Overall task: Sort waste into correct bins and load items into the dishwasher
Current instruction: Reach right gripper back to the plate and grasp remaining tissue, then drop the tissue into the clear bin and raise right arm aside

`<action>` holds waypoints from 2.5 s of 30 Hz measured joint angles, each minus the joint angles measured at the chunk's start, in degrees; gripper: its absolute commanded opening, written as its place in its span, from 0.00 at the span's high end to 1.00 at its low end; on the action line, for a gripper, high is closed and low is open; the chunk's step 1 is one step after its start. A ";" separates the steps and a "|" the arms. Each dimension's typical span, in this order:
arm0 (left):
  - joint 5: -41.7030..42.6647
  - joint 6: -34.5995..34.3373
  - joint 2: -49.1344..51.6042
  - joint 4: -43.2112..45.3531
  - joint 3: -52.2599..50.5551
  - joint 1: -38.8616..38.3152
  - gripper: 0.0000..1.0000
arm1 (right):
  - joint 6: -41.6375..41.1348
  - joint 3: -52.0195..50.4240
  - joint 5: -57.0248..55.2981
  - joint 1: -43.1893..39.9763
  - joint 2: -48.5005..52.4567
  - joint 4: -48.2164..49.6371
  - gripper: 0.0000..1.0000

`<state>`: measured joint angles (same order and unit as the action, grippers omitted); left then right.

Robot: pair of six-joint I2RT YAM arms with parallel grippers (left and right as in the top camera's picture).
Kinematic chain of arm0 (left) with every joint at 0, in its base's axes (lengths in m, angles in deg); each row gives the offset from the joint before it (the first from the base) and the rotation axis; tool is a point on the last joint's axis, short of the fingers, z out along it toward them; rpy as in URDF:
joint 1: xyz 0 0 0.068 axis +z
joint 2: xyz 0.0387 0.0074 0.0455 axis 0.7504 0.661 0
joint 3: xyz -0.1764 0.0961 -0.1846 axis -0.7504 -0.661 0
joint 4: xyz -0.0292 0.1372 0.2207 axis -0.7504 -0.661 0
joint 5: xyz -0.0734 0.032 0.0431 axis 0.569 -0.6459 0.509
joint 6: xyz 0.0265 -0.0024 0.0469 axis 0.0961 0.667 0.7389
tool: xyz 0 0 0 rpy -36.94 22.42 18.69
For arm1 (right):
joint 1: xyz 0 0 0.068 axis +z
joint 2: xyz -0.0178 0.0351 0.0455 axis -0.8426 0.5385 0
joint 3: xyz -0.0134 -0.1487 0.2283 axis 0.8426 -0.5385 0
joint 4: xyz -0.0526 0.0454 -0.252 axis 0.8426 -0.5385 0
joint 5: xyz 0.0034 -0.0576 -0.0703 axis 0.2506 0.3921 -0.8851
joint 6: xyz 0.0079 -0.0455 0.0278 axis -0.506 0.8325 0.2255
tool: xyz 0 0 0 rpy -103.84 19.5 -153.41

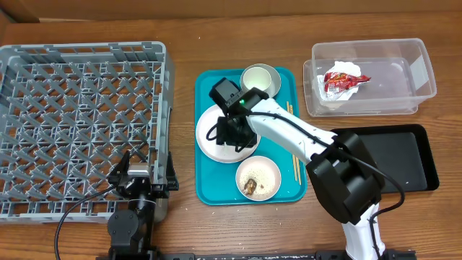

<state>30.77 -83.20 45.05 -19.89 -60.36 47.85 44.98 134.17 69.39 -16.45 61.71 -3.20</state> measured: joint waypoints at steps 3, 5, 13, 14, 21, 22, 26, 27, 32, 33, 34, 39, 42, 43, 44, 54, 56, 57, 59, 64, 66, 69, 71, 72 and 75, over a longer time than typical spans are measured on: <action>0.00 0.00 0.00 0.00 0.00 0.00 0.00 | -1.44 -0.31 -0.31 0.00 0.00 1.66 0.61; 0.02 0.00 0.00 0.00 0.00 0.00 0.00 | -1.77 -0.31 -0.28 0.00 0.00 2.45 0.63; 0.02 0.00 0.00 0.00 0.00 0.00 0.00 | -3.17 -0.63 -0.35 0.07 0.24 5.49 0.91; 0.00 0.00 0.00 0.02 0.00 0.00 0.00 | -3.15 -0.74 -0.33 0.07 0.42 5.46 0.96; 0.02 0.00 0.00 0.00 0.00 0.00 0.00 | -3.15 1.44 -0.28 0.07 1.07 -1.31 0.96; 0.02 0.00 0.00 0.00 0.00 0.00 0.00 | -3.13 3.58 -0.28 0.04 1.09 -3.17 0.96; 0.02 0.00 0.00 0.02 0.00 0.00 0.00 | -3.06 14.10 -0.28 -0.42 0.94 -9.75 0.96; 0.02 0.00 0.00 0.02 0.00 0.00 0.00 | -3.04 16.57 -0.42 -0.74 0.72 -10.91 0.96; 0.02 0.00 0.00 0.00 0.00 0.00 0.00 | -3.30 28.22 -4.09 -5.95 -2.49 -16.31 0.96; 0.02 0.00 0.00 0.00 0.00 0.00 0.00 | -3.69 29.31 -5.31 -8.07 -3.93 -16.65 0.96; 0.00 0.00 0.00 0.00 0.00 0.00 0.00 | -4.13 30.03 -6.40 -10.25 -5.33 -16.92 0.96; 0.00 0.00 0.00 0.00 0.00 0.00 0.00 | -6.60 31.63 -10.29 -25.29 -10.25 -20.00 0.96; 0.02 0.00 0.00 0.00 0.00 0.00 0.00 | -8.48 31.15 -11.72 -34.05 -10.03 -22.05 0.96; 0.02 0.00 0.00 0.00 0.00 0.00 0.00 | -8.96 30.67 -11.82 -36.48 -9.79 -22.12 0.96; 0.02 0.00 0.00 0.00 0.00 0.00 0.00 | -9.25 30.12 -11.85 -38.42 -9.57 -22.14 0.96; 0.02 0.00 0.00 0.00 0.00 0.00 0.00 | -10.16 26.86 -11.76 -47.04 -8.09 -20.28 0.00; 0.02 0.00 0.00 0.00 0.00 0.00 0.00 | -9.16 26.86 -11.39 -46.95 -8.04 -19.91 0.00; 0.00 0.00 0.00 0.00 0.00 0.00 0.00 | -8.11 26.86 -10.84 -46.90 -8.04 -19.63 0.00; 0.02 0.00 0.00 0.00 0.00 0.00 0.00 | -6.58 26.88 -9.88 -46.88 -8.04 -19.76 0.00; 0.02 0.00 0.00 0.00 0.00 0.00 0.00 | 2.23 27.26 -0.61 -46.86 -8.50 -19.34 0.00; 0.02 0.00 0.00 0.00 0.00 0.00 0.00 | 7.87 27.28 6.78 -46.69 -9.38 -17.68 0.00; 0.00 0.00 0.00 0.02 0.00 0.00 0.00 | 16.98 27.52 16.57 -43.54 -12.72 -17.16 0.00; 0.02 0.00 0.00 0.00 0.00 0.00 0.00 | 20.02 27.89 17.70 -39.69 -14.25 -16.79 0.00; 0.02 0.00 0.00 0.00 0.00 0.00 0.00 | 20.98 27.89 17.53 -37.55 -14.69 -16.46 0.00; 0.02 0.00 0.00 0.02 0.00 0.00 0.00 | 22.91 27.54 14.93 -30.45 -14.91 -15.04 0.00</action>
<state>30.79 -83.20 45.05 -19.87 -60.36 47.85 67.89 161.71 84.32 -46.90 46.80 -18.24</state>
